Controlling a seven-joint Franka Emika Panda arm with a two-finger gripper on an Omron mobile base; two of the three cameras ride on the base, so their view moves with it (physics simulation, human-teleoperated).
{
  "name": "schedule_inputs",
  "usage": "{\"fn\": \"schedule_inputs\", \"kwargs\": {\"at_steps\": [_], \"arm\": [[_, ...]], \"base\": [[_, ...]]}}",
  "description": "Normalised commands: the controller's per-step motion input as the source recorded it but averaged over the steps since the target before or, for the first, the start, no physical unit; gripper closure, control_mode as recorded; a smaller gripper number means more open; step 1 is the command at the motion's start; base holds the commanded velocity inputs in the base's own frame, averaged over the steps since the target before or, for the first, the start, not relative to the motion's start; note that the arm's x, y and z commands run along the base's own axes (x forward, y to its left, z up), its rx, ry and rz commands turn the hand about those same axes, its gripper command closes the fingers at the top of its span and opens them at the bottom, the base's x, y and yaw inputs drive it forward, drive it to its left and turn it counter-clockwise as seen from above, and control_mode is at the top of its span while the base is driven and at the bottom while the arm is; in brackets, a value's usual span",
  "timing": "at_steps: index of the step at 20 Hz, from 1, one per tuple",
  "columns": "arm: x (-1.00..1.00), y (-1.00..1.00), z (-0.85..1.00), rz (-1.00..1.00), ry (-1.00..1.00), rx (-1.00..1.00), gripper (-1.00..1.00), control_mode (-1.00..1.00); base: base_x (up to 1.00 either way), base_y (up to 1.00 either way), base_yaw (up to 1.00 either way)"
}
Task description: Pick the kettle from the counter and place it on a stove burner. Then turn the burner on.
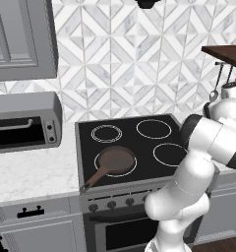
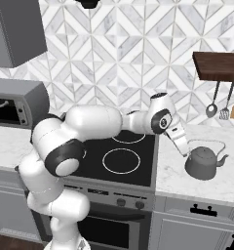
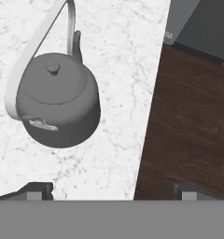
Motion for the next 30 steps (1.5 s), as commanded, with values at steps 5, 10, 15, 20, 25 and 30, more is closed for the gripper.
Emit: {"fn": "schedule_inputs", "kwargs": {"at_steps": [5, 10, 15, 20, 25, 30], "arm": [[0.21, -0.11, -0.13, 0.00, 0.00, 0.00, -1.00, -1.00], [0.29, 0.00, -0.13, 0.00, 0.00, 0.00, -1.00, -1.00], [0.15, -0.21, -0.16, 0.00, 0.00, 0.00, -1.00, -1.00], [0.22, -0.13, -0.15, 0.00, 0.00, 0.00, -1.00, -1.00], [0.31, -0.02, -0.11, 0.00, 0.00, 0.00, -1.00, -1.00], [0.13, -0.27, -0.12, 0.00, 0.00, 0.00, -1.00, -1.00]], "base": [[0.00, 0.00, 0.00], [0.00, 0.00, 0.00], [0.00, 0.00, 0.00], [0.00, 0.00, 0.00], [0.00, 0.00, 0.00], [0.00, 0.00, 0.00]]}}
